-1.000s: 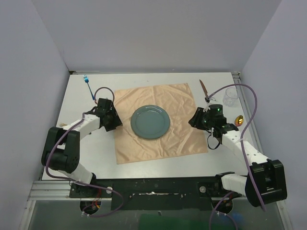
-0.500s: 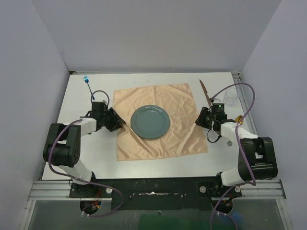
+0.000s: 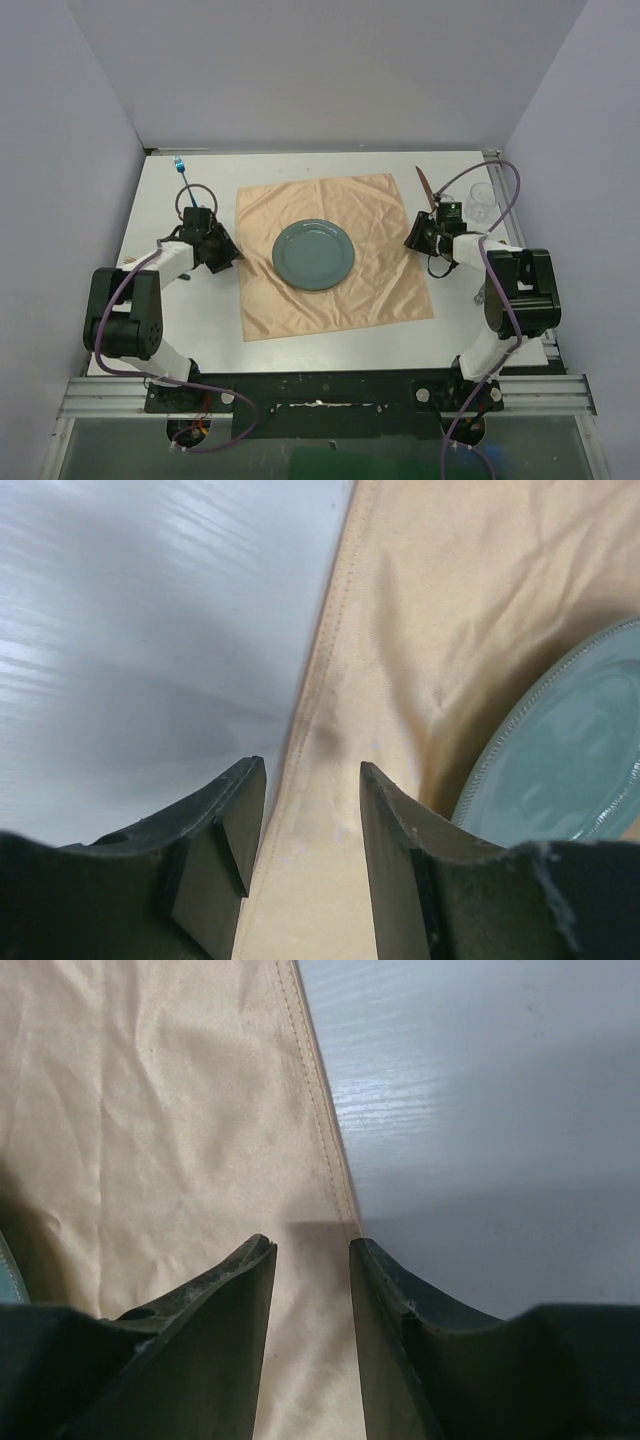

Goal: Set the dinner table for one person
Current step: Adjust the napkin at the center of the board.

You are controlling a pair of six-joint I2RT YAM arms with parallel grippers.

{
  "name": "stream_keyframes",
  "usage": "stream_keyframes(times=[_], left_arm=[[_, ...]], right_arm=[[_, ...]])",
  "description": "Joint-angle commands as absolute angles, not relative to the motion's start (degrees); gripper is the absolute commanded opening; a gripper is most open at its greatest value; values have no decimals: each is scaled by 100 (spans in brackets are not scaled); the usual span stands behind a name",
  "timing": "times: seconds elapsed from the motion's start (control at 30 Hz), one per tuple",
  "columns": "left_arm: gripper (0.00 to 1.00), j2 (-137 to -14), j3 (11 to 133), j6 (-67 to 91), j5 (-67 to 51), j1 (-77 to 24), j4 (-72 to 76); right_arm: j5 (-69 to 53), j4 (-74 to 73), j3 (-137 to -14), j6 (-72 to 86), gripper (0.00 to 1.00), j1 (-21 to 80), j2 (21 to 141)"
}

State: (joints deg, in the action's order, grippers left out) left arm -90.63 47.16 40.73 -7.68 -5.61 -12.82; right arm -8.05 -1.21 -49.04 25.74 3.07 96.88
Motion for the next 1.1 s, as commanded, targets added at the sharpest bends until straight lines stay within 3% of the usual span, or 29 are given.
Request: stream_keyframes(times=[0.0,0.47,0.8,0.93,1.07], left_arm=[[40,-8930,4982,3851,-324,-446,-1489],[40,-10088,5853,3734,-239,-299,-1557],[39,-10486,5788,3638,-461,-299,-1374],[34,-10630,5772,3581,-608,-299,-1306],[17,-10731,5787,3522,-668,-299,-1300]], right_arm=[[-888,206,-5238,2544,37,305,9694],[-513,-25,-5653,2274,37,308,9907],[-545,-49,-5711,2265,37,312,10199],[-562,29,-5582,2328,37,340,10266],[-566,107,-5425,2379,37,376,10271]])
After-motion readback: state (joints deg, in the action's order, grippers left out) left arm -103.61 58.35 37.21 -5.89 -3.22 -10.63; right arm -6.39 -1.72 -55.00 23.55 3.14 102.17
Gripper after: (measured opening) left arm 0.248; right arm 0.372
